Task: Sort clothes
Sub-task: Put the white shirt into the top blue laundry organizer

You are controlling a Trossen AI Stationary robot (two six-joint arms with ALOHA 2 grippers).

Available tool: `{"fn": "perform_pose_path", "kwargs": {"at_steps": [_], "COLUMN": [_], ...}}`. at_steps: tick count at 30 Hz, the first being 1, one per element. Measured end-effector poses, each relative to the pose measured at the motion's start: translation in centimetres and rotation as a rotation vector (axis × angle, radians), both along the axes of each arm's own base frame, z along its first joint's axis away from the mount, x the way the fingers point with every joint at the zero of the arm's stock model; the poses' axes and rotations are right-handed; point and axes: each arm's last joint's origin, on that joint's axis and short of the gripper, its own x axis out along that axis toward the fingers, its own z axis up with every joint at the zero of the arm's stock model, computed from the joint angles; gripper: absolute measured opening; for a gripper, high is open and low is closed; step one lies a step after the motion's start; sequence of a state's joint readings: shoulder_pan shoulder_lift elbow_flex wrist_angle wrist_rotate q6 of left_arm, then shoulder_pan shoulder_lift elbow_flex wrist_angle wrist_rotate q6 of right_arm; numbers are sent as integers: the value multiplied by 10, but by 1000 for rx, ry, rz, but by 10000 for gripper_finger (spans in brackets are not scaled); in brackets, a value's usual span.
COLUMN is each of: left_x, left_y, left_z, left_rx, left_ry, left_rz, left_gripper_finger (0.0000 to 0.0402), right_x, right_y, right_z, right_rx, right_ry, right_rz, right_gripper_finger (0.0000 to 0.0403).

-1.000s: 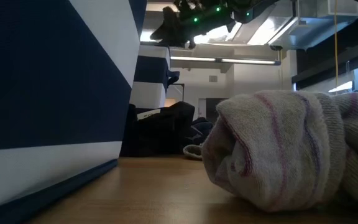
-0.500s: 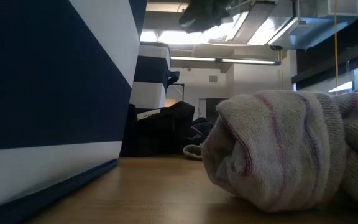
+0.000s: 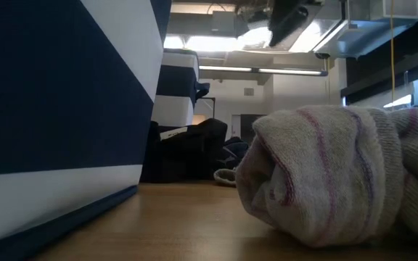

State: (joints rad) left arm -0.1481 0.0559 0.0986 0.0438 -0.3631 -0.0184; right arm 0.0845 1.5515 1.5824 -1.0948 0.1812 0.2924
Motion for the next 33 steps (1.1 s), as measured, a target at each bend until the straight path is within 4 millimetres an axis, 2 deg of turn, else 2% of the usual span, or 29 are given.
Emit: {"fn": "perform_pose_path", "kwargs": {"at_steps": [6, 13, 17, 21, 26, 33], "left_x": [0, 0, 0, 0, 0, 0], "left_y": [0, 0, 0, 0, 0, 0], "left_z": [0, 0, 0, 0, 0, -1], "left_rx": [0, 0, 2, 26, 29, 35], "left_ry": [2, 2, 2, 9, 10, 16], "left_rz": [0, 0, 0, 3, 3, 3], "left_gripper_finger": [60, 60, 60, 60, 60, 60], "right_x": [-2, -11, -22, -35, -51, -72], "right_y": [20, 26, 30, 37, 53, 71], "right_z": [-43, -84, -95, -104, -117, -124], "right_rx": [-14, 48, 121, 249, 385, 364], "right_ry": [82, 187, 299, 420, 574, 717], "right_rz": [19, 15, -26, -154, -273, -359], "right_gripper_finger": [294, 294, 294, 294, 294, 294]}}
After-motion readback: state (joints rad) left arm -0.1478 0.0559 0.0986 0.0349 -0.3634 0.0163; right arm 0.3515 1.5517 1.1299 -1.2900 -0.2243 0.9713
